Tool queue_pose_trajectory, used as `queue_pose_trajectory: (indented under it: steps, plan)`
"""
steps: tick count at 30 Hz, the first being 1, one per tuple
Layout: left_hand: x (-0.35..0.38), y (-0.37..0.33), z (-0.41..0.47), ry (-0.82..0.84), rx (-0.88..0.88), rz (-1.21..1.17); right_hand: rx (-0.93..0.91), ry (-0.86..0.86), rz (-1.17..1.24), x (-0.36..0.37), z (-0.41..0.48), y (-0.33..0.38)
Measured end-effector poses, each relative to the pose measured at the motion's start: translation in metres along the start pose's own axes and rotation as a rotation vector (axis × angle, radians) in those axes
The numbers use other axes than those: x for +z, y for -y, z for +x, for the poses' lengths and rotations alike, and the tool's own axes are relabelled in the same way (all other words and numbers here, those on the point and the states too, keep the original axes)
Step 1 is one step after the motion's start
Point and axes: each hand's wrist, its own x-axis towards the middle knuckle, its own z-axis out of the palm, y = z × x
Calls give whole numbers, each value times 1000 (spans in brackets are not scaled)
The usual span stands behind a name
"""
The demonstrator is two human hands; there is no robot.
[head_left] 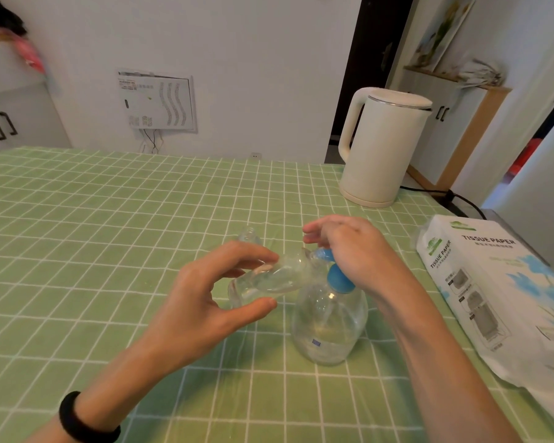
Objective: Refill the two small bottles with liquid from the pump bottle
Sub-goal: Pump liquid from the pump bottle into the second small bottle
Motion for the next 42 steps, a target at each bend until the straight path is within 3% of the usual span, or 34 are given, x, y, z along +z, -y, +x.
queue_pose_trajectory:
  steps: [34,42]
  plan:
    - [-1,-1,1,-4,13,-6,-49,-3,-25,-2,0,1]
    - [-1,-1,0,0,1,5,22,17,27,3,-1,-2]
